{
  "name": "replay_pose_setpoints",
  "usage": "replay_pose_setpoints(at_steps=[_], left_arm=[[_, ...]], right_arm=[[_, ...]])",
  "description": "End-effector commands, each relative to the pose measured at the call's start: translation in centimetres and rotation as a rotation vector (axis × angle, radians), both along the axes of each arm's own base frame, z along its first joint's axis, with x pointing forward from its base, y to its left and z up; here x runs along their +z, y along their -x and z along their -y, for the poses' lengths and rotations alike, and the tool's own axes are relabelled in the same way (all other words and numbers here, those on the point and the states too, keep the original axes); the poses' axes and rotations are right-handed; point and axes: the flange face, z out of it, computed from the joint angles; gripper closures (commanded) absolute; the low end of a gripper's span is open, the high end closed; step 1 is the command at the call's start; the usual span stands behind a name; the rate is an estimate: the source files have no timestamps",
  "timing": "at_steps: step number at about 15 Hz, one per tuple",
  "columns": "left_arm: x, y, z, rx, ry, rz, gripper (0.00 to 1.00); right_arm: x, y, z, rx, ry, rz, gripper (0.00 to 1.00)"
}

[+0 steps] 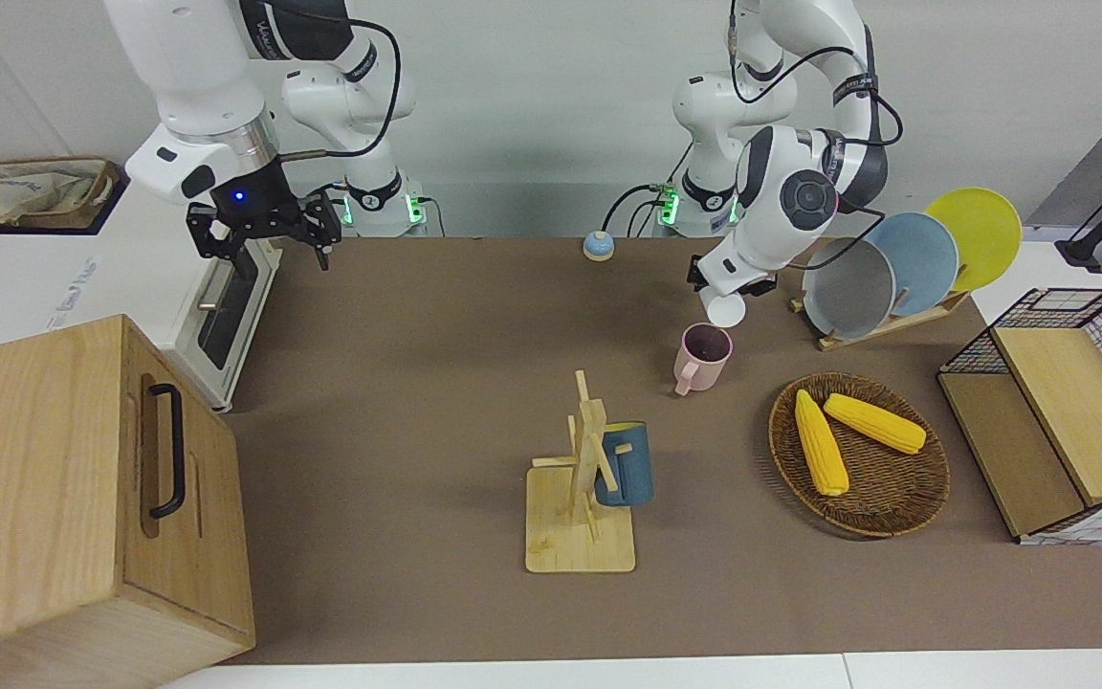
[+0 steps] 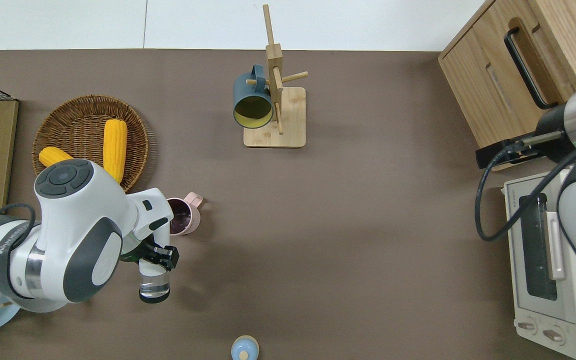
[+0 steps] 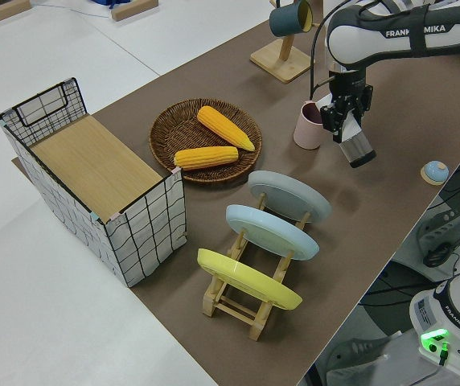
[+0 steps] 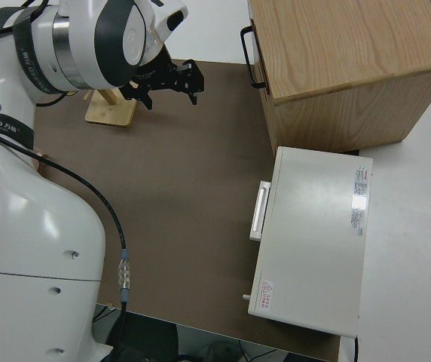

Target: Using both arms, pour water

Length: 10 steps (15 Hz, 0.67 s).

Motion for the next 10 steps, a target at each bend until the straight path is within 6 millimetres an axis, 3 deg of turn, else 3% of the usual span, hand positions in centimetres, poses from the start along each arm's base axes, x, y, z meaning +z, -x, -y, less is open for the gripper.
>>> replay_pose_setpoints(at_steps=[1,10], left_arm=[[1.49,-0.31,0.24,-0.002,-0.032,-0.006,1.0],[1.53,-0.53,0.15,-0.01,-0.041,0.0,1.0]], right_arm=[[0.4,0.4,0.18,0.004,-0.016,-0.005,0.013],[0.39,0.43,0.1,0.005,-0.016,-0.007,0.013]])
